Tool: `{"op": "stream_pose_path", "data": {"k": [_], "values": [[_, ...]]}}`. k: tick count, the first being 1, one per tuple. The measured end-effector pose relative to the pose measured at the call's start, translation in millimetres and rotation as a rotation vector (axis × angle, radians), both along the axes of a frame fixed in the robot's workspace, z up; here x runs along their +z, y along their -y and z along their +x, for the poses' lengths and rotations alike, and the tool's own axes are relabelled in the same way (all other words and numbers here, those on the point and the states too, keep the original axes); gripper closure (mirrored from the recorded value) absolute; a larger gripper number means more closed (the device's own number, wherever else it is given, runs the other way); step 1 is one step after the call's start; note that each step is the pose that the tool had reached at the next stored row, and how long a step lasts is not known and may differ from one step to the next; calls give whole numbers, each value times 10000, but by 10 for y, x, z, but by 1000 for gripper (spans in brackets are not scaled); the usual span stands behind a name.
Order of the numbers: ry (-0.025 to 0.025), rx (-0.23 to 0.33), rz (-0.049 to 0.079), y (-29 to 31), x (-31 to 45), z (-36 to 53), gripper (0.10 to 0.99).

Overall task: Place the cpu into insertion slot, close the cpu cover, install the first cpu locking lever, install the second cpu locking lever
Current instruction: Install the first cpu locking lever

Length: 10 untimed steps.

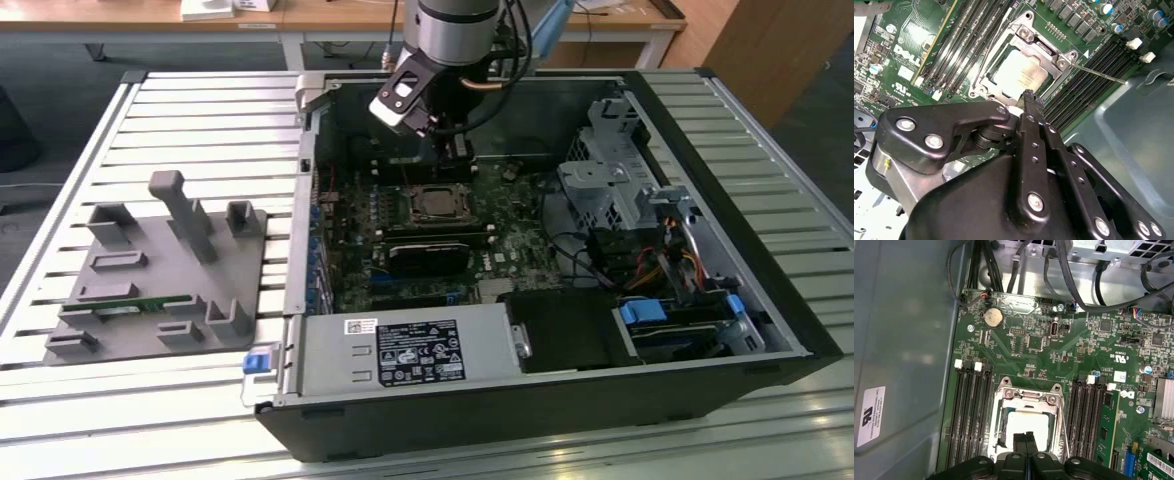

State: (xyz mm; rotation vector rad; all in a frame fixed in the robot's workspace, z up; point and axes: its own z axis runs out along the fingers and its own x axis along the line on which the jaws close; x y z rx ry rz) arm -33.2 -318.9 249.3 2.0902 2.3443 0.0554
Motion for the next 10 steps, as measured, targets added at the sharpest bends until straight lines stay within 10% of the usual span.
{"op": "stream_pose_path", "data": {"k": [10], "values": [[-1, 971, -1, 0, 7, 0, 980]]}}
